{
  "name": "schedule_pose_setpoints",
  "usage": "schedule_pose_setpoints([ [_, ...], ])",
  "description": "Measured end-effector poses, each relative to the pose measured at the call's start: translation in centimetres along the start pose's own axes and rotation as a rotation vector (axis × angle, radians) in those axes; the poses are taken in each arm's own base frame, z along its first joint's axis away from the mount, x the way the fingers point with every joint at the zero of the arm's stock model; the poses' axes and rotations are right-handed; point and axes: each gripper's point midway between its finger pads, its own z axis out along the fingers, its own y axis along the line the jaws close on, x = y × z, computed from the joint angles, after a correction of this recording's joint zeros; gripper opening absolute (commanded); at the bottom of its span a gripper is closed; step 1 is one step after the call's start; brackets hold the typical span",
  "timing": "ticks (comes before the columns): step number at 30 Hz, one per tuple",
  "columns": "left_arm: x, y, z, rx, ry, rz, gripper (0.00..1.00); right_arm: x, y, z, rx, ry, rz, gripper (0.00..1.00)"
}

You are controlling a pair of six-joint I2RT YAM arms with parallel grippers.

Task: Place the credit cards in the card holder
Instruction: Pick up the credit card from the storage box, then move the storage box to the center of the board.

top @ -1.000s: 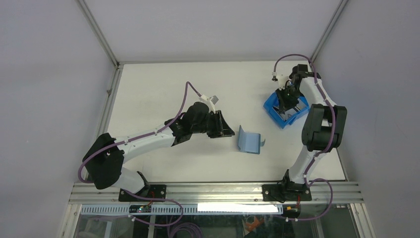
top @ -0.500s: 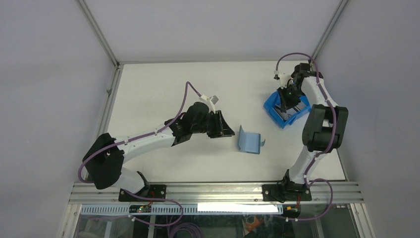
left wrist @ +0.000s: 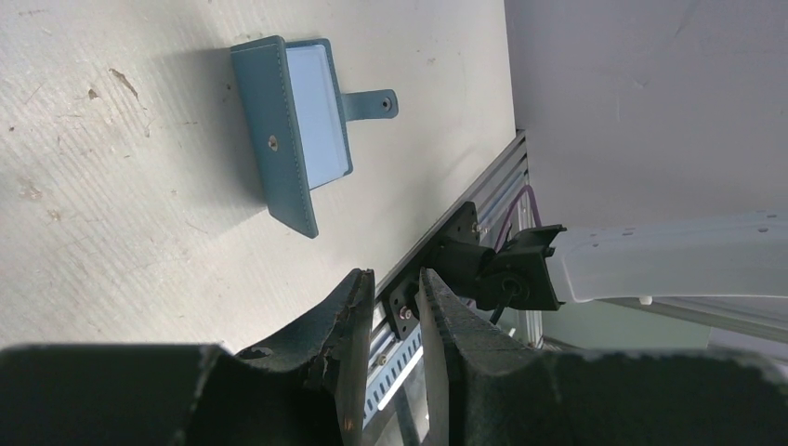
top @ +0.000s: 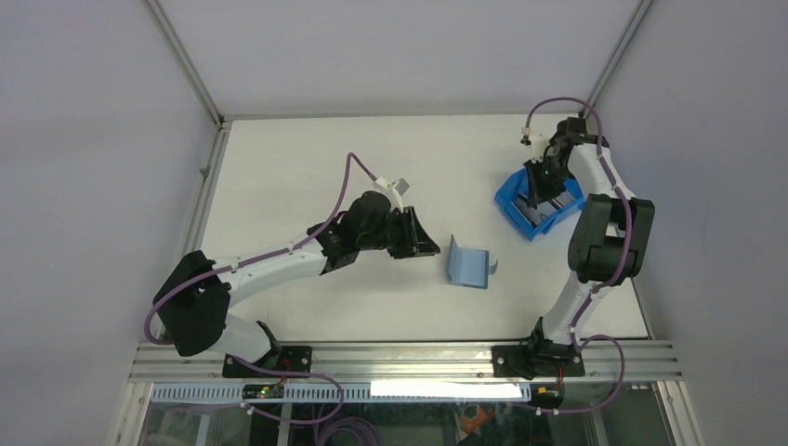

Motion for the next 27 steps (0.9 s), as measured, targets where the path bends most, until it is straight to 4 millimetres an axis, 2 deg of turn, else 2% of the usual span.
schedule_pose_setpoints([
  [2,0.0,-0.1,-0.1,0.003,-0.002,0.0,0.28,0.0,-0.5,-0.3,0.005,-0.006,0.015,0.0],
  [7,-0.4,-0.7,-0.1,0.017,-0.009,-0.002,0.43,-0.9,-2.8,-2.4,0.019,-0.064,0.068,0.0],
  [9,-1.2,-2.1,0.0,0.044,-0.019,0.004,0.45,-1.3,-3.7,-3.5,0.019,-0.098,0.092,0.0],
  [13,-3.8,-6.5,0.8,0.159,-0.06,0.024,0.43,-1.8,-4.3,-4.7,0.01,-0.141,0.125,0.0],
  [15,-4.6,-8.2,1.4,0.212,-0.067,0.031,0.39,-1.8,-3.8,-4.4,-0.006,-0.14,0.13,0.0],
  [16,-4.7,-8.4,1.6,0.22,-0.067,0.029,0.36,-1.7,-3.4,-4.1,-0.016,-0.135,0.13,0.0],
  [22,-4.5,-7.5,1.9,0.205,-0.052,0.002,0.34,0.6,0.1,-0.9,-0.094,-0.042,0.13,0.0],
  [27,-3.9,-6.0,2.2,0.174,-0.037,-0.034,0.34,0.4,1.7,-0.5,-0.149,-0.045,0.127,0.0],
])
